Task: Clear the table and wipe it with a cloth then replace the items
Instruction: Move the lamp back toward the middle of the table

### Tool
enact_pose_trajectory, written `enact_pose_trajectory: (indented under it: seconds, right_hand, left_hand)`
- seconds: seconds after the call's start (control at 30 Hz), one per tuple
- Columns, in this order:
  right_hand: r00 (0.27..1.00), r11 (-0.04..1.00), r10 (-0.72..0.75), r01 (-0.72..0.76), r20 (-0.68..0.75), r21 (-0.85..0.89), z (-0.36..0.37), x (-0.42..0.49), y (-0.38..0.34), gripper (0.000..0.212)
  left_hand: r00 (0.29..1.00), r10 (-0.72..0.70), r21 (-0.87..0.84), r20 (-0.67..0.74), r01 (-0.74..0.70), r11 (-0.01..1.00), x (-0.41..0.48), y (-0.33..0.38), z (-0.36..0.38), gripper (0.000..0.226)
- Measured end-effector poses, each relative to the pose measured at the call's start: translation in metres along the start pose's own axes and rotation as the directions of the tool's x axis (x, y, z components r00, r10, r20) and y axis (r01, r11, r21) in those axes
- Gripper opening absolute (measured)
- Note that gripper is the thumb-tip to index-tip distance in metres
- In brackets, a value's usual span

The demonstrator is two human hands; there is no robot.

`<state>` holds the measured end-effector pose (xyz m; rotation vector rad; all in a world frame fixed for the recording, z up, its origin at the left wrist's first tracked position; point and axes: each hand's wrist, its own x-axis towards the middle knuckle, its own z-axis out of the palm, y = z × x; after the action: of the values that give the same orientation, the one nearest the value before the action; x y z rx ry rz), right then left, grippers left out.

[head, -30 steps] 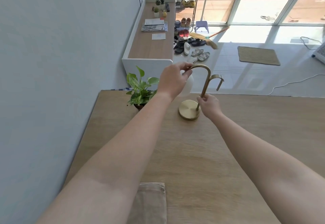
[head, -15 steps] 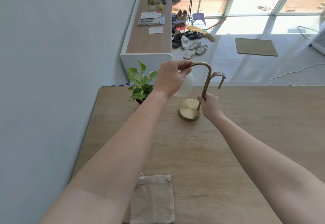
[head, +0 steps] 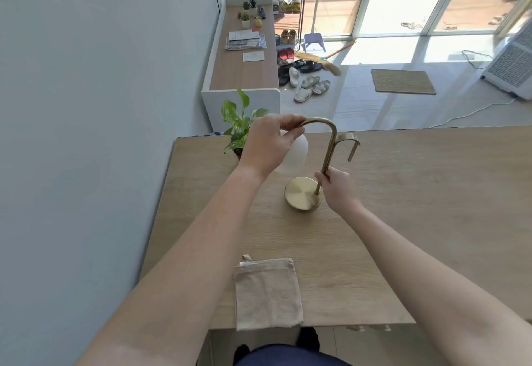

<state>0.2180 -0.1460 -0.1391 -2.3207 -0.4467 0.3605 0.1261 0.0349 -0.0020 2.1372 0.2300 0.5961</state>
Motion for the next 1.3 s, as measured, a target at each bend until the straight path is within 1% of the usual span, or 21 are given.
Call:
enact_pose_trajectory:
  seconds: [0.23, 0.47, 0.83, 0.97, 1.3]
  right_hand:
    - [1.000, 1.000, 0.006, -0.006, -0.014, -0.024, 0.008, -0.040, 0.007, 0.030]
    - [0.998, 0.999, 0.041, -0.042, -0.037, -0.015, 0.003, -0.063, 0.018, 0.029]
    - [0.998, 0.998, 0.055, -0.054, -0.027, 0.036, -0.008, -0.077, 0.031, 0.030]
    - [0.998, 0.997, 0.056, -0.055, -0.027, 0.055, -0.009, -0.076, 0.034, 0.029]
    - [0.998, 0.998, 0.054, -0.053, -0.014, 0.034, -0.007, -0.078, 0.042, 0.029]
  left_hand:
    - [0.999, -0.023, -0.033, 0.028, 0.024, 0.999, -0.040, 0.002, -0.010, 0.023]
    - [0.998, -0.038, -0.093, 0.051, 0.042, 0.995, -0.059, 0.006, -0.003, 0.023]
    - [0.996, -0.031, -0.090, 0.089, 0.039, 0.995, -0.065, 0.010, 0.014, 0.024]
    - [0.992, -0.028, -0.077, 0.127, 0.038, 0.996, -0.064, 0.010, 0.017, 0.024]
    - [0.984, -0.061, -0.094, 0.166, 0.078, 0.993, -0.064, 0.015, 0.019, 0.028]
